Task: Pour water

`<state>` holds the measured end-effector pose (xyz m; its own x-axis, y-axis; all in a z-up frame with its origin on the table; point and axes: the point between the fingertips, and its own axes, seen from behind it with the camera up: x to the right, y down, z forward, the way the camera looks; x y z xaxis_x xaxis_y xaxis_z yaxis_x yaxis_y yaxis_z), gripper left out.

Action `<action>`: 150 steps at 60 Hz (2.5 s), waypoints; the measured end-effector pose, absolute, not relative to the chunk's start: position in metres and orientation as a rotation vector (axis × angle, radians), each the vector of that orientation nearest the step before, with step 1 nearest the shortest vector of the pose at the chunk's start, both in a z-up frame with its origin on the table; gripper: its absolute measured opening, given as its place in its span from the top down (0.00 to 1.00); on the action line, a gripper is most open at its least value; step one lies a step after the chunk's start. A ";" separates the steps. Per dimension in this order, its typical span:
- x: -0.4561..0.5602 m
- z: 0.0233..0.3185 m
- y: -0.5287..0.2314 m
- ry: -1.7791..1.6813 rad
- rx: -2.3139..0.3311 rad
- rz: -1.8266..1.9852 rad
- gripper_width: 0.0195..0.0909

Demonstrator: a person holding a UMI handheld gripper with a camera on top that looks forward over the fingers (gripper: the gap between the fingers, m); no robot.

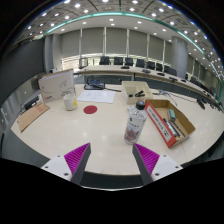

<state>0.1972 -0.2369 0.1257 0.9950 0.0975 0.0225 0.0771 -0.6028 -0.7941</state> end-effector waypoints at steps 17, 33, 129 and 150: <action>0.272 0.094 -0.152 -0.118 -2.046 0.023 0.07; 0.271 0.056 -0.081 -0.058 -1.986 0.088 0.09; -0.012 0.162 0.166 -1.573 -1.113 -1.588 0.72; -0.019 0.177 0.161 -1.373 -1.350 -1.299 0.71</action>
<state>-0.0188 0.1609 0.1772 -0.1146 0.1699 0.9788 0.9867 -0.0947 0.1319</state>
